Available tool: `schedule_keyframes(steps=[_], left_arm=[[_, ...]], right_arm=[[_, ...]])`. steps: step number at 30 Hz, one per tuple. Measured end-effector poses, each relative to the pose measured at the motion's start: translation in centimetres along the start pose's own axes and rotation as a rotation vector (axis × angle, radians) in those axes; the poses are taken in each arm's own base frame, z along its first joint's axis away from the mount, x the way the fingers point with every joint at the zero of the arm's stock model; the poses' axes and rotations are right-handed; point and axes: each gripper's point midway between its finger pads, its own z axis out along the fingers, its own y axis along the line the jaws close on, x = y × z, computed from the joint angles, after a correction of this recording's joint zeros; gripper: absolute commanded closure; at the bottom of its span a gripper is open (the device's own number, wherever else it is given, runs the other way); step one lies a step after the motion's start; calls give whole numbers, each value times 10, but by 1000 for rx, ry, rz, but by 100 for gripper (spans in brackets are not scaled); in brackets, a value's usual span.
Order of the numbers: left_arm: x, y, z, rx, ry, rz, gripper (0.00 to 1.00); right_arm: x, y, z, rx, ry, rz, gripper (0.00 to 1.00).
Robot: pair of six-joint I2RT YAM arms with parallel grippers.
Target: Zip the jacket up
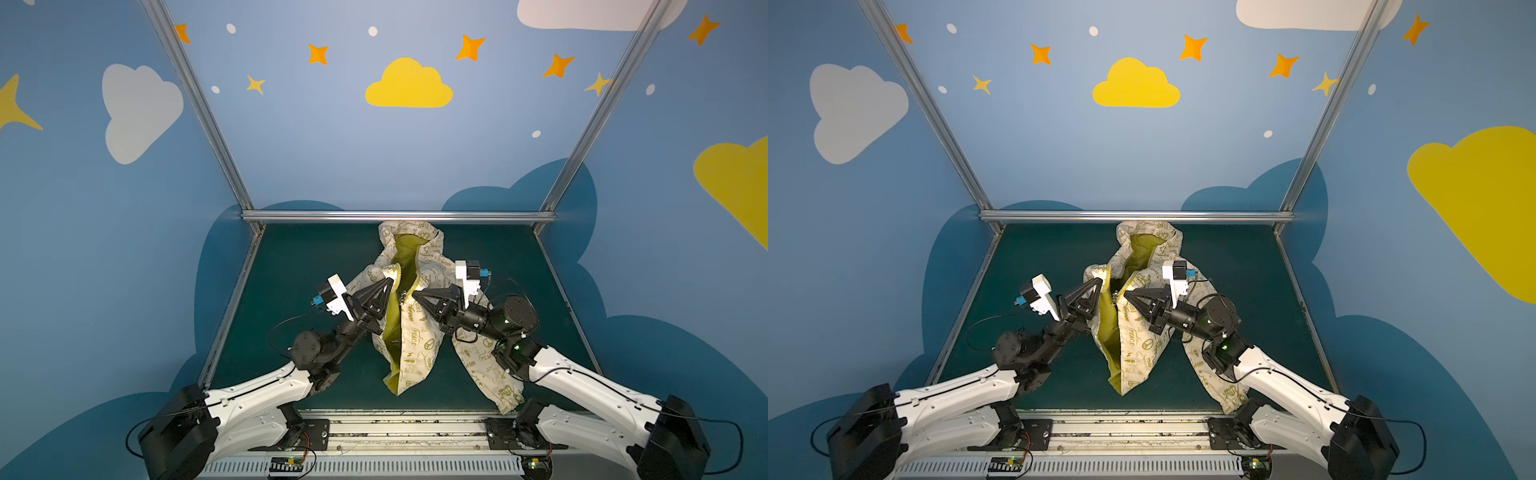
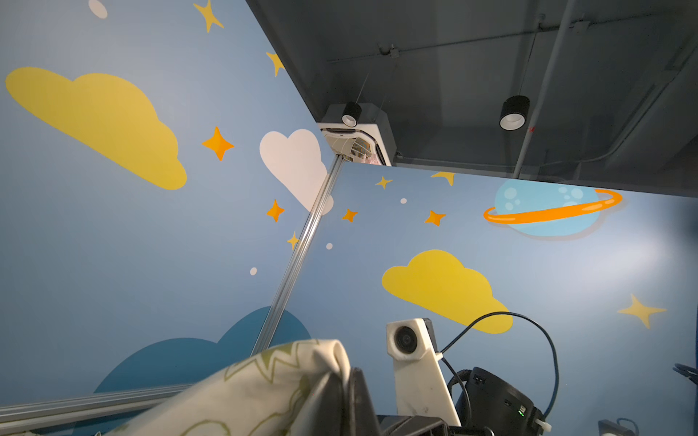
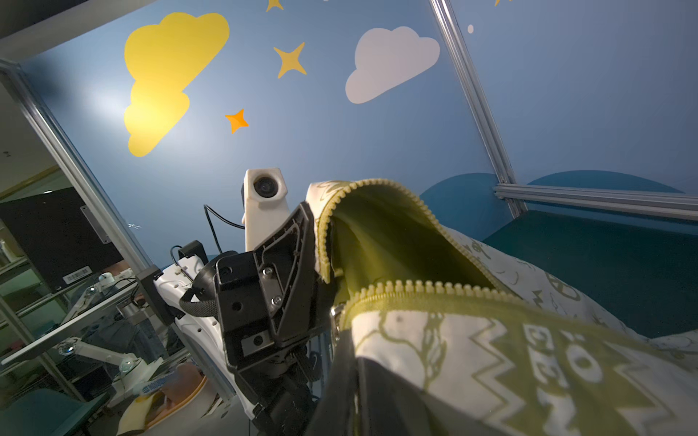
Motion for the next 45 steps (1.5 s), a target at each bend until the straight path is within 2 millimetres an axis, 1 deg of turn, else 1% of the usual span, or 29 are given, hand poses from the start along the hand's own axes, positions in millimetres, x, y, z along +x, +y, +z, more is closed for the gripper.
schedule_keyframes(steps=[6,13,21,26,31,36,45], left_arm=[[-3,-1,0,4,-8,19,97],[-2,-1,0,3,-7,23,97],[7,3,1,-7,14,22,97],[13,5,6,-8,29,18,97],[11,3,10,-1,23,11,97],[10,3,10,2,21,11,97],[8,3,10,3,17,-3,97]], right_arm=[[-8,7,9,-45,2,6,100],[-4,6,15,-63,18,19,100],[-7,6,15,-69,8,16,100],[-10,7,14,-72,-2,18,100],[-15,6,12,-71,-19,17,100],[-14,1,9,-59,-22,16,100],[-14,3,8,-74,-19,17,100]])
